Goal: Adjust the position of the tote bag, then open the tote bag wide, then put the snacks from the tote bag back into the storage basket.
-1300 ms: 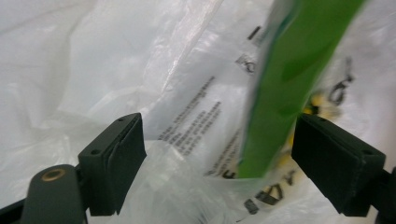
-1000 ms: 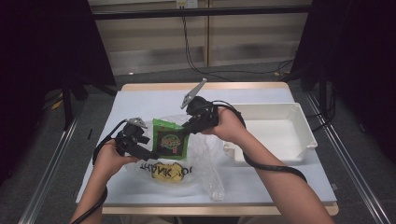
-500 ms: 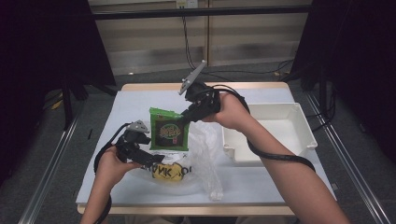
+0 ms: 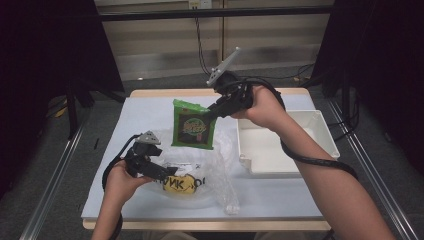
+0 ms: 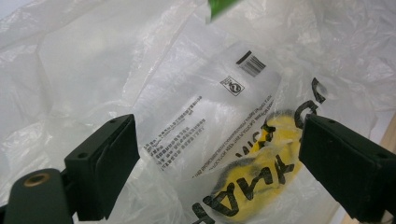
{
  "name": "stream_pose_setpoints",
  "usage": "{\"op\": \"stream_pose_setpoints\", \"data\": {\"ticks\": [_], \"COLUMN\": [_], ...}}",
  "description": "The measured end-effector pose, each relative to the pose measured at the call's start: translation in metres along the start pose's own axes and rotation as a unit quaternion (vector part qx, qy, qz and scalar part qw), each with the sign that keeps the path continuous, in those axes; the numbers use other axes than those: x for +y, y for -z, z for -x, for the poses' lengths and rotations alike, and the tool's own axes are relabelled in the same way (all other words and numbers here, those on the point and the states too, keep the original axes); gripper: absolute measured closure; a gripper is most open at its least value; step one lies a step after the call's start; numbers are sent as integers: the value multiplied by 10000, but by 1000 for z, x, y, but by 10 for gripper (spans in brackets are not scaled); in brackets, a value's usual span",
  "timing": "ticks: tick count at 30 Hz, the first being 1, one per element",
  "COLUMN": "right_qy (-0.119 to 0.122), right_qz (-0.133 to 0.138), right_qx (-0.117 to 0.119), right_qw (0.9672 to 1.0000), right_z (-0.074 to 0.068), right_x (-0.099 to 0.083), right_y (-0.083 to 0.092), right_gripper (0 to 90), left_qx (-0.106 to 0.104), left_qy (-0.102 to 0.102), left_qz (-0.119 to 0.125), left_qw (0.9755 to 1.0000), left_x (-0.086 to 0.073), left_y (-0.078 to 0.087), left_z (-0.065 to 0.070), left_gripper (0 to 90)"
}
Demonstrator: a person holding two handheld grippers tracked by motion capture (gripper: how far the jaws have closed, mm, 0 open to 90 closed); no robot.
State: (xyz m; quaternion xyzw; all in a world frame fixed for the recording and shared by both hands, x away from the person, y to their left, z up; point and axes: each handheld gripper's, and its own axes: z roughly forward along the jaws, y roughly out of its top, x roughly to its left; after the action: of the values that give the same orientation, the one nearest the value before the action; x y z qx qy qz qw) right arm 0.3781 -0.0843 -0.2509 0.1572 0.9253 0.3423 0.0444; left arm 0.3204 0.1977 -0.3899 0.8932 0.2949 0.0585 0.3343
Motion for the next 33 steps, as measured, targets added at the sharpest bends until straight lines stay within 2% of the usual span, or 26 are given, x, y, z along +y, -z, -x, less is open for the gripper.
{"op": "stream_pose_setpoints", "data": {"ticks": [4,7,11,14,18,24,27,29,33], "right_qy": [-82,-111,-232,-306,-377,-420,-509,-595,-660], "right_qz": [51,33,47,89,127,0,-9,17,-94], "right_qx": [-19,-163,-262,-289,-428,-577,-618,-613,-694], "right_qw": [10000,9998,9994,9991,9983,9975,9968,9963,9954], "right_z": [9,16,24,29,36,47,52,56,62], "right_x": [-8,-15,-26,-32,-40,-50,-58,-64,-75], "right_y": [10,18,30,39,50,62,67,69,72], "right_gripper": [783,782,782,781,780,780,780,780,779], "left_qx": [25,-27,-105,-119,-109,-102,-160,-149,-156], "left_qy": [-14,0,25,10,89,114,122,55,85], "left_qz": [-63,-99,-50,-42,-17,-74,-14,-19,-14], "left_qw": [10000,9999,9999,9999,9999,9999,9998,9999,9998], "left_x": [-1,1,3,4,2,-2,0,1,1], "left_y": [-4,-8,-11,-12,-13,-15,-17,-18,-19], "left_z": [0,1,2,2,2,0,1,3,4], "left_gripper": [115,111,103,90,86,83,81,80,79]}}
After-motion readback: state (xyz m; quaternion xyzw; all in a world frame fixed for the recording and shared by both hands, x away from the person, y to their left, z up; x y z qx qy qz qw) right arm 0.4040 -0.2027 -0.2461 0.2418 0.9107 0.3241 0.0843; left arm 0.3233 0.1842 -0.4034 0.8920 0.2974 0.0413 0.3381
